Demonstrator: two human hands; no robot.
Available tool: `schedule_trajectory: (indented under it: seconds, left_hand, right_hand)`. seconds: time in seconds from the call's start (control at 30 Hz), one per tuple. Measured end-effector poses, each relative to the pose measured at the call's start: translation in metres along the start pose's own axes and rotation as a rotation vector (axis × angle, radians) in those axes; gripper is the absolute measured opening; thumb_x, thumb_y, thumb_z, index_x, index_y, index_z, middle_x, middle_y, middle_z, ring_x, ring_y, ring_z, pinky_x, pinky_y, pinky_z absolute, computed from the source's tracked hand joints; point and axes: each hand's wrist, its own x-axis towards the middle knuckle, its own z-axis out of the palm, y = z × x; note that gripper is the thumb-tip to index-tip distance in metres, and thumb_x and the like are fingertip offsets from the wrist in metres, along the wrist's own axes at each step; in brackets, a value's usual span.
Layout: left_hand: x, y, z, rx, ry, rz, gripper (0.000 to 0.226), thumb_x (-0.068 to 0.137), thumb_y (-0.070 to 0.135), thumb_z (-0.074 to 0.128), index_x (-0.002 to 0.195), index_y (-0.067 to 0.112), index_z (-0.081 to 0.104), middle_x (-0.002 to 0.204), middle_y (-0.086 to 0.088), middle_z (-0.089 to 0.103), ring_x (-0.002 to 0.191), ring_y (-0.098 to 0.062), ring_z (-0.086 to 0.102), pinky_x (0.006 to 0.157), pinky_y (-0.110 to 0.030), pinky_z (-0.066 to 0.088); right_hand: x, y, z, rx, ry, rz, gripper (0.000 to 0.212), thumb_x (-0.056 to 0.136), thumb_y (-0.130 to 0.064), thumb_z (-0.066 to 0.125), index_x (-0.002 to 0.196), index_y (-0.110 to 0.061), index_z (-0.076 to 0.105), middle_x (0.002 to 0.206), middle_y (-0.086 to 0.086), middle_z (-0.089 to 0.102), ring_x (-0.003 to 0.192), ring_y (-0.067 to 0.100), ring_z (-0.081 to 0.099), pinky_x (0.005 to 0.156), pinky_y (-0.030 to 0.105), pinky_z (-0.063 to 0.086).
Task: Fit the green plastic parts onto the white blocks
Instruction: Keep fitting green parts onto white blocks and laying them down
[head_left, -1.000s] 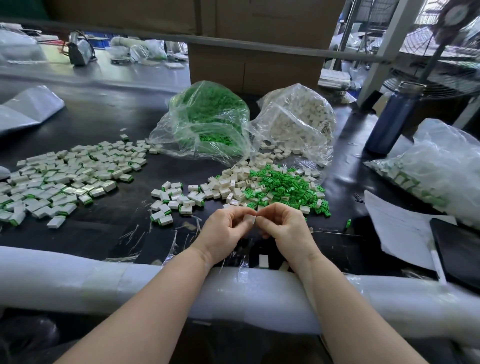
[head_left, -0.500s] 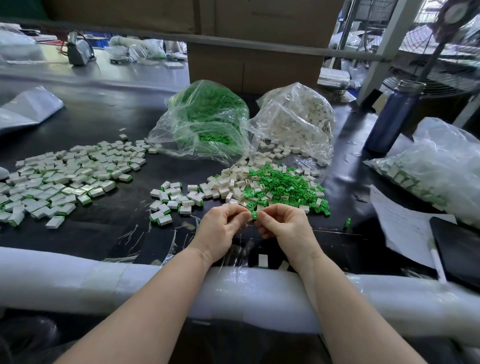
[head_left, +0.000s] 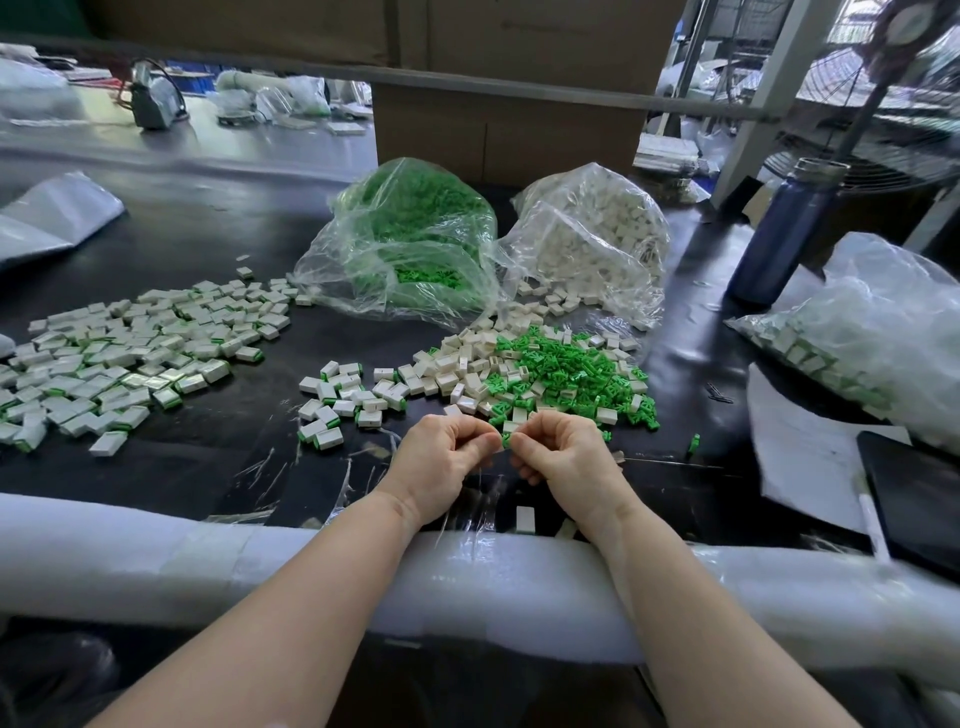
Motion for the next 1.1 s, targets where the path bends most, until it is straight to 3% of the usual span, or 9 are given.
schedule_trajectory:
  seconds: [0.43, 0.63, 0.9, 1.1]
  left_hand:
    - [-0.0001, -0.0007, 0.0008, 0.024, -0.006, 0.001, 0.010, 0.087, 0.015, 0.063, 0.089, 0.017, 0.073, 0.079, 0.005, 0.069, 0.078, -0.010, 0.063, 0.084, -0.029, 0.051]
    - [-0.0014, 0.0009, 0.0025, 0.061, -0.004, 0.010, 0.011, 0.088, 0.015, 0.062, 0.092, 0.014, 0.073, 0.083, -0.001, 0.071, 0.080, -0.013, 0.064, 0.084, -0.032, 0.052]
    - [-0.0014, 0.0048, 0.0048, -0.047, 0.015, -0.022, 0.018, 0.087, 0.013, 0.062, 0.102, 0.009, 0.071, 0.088, -0.007, 0.073, 0.086, -0.020, 0.069, 0.088, -0.039, 0.053]
    - [-0.0005, 0.0062, 0.0042, -0.022, 0.051, -0.045, 0.011, 0.083, 0.011, 0.064, 0.088, 0.018, 0.070, 0.082, -0.006, 0.070, 0.082, -0.023, 0.066, 0.085, -0.037, 0.052]
  right_hand:
    - [0.0003, -0.0014, 0.0013, -0.066, 0.005, 0.001, 0.023, 0.086, -0.003, 0.062, 0.068, -0.015, 0.058, 0.056, -0.002, 0.056, 0.047, 0.004, 0.050, 0.049, 0.018, 0.044]
    - [0.0006, -0.0012, 0.0033, -0.097, 0.022, -0.001, 0.022, 0.086, -0.005, 0.062, 0.067, -0.015, 0.059, 0.058, 0.001, 0.057, 0.050, 0.008, 0.050, 0.050, 0.019, 0.045]
    - [-0.0010, -0.0032, 0.0027, 0.085, 0.076, -0.043, 0.012, 0.087, -0.002, 0.061, 0.076, -0.006, 0.061, 0.058, -0.002, 0.061, 0.049, 0.002, 0.057, 0.048, 0.015, 0.047]
    - [-0.0036, -0.0046, 0.0023, 0.071, 0.026, -0.083, 0.014, 0.084, 0.001, 0.064, 0.073, -0.008, 0.061, 0.060, 0.004, 0.060, 0.047, 0.002, 0.054, 0.048, 0.016, 0.045]
